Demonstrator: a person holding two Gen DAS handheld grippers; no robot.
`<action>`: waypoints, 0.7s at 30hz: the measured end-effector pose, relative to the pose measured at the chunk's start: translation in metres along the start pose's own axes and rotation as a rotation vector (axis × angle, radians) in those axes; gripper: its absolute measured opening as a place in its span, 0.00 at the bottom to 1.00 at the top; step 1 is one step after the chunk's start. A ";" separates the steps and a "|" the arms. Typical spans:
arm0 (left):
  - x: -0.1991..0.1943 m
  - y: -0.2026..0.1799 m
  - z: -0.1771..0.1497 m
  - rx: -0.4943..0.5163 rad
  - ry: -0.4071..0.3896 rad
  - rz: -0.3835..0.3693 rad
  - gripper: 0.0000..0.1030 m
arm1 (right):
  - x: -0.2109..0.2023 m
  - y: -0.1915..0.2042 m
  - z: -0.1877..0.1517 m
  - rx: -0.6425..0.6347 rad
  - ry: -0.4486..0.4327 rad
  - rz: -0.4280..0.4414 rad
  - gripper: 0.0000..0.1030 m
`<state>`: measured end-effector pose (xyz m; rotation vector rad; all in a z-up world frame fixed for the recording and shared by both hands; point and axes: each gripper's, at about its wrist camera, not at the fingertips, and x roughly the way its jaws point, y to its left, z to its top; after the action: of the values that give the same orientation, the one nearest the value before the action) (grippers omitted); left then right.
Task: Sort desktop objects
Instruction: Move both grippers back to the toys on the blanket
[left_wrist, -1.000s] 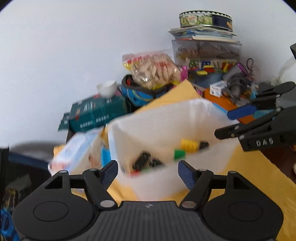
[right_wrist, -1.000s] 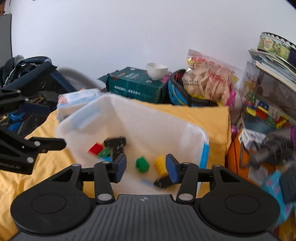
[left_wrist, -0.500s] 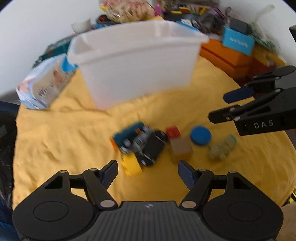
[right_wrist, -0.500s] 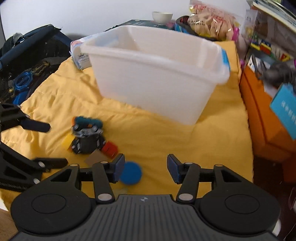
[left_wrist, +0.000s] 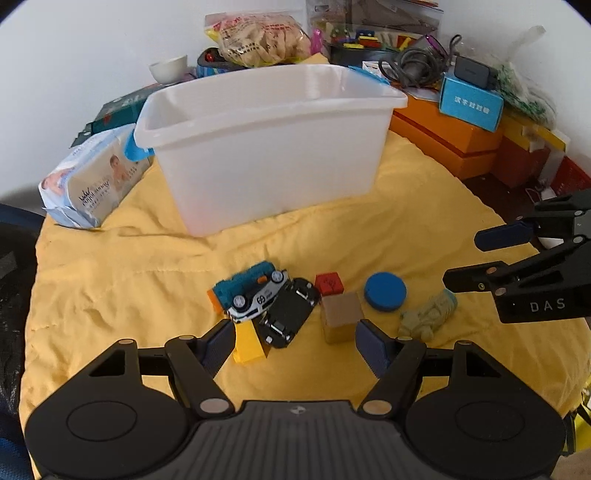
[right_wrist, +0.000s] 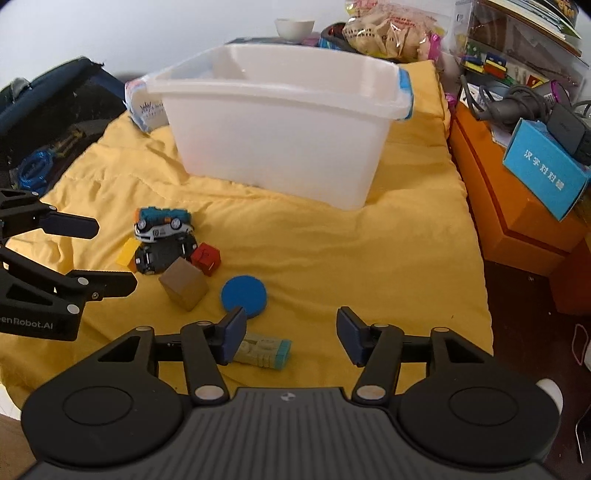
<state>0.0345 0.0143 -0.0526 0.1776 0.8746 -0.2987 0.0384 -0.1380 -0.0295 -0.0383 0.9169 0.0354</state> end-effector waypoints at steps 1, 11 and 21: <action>0.000 -0.001 0.002 0.000 0.000 0.011 0.73 | 0.001 -0.003 0.001 -0.005 -0.006 0.008 0.57; 0.005 -0.029 0.015 -0.057 0.032 0.145 0.73 | 0.012 -0.038 0.009 -0.052 -0.027 0.122 0.58; -0.003 -0.041 0.001 -0.049 0.056 0.129 0.73 | 0.013 -0.042 -0.002 -0.120 -0.018 0.204 0.56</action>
<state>0.0199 -0.0241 -0.0504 0.1973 0.9204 -0.1522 0.0467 -0.1799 -0.0398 -0.0559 0.8972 0.2803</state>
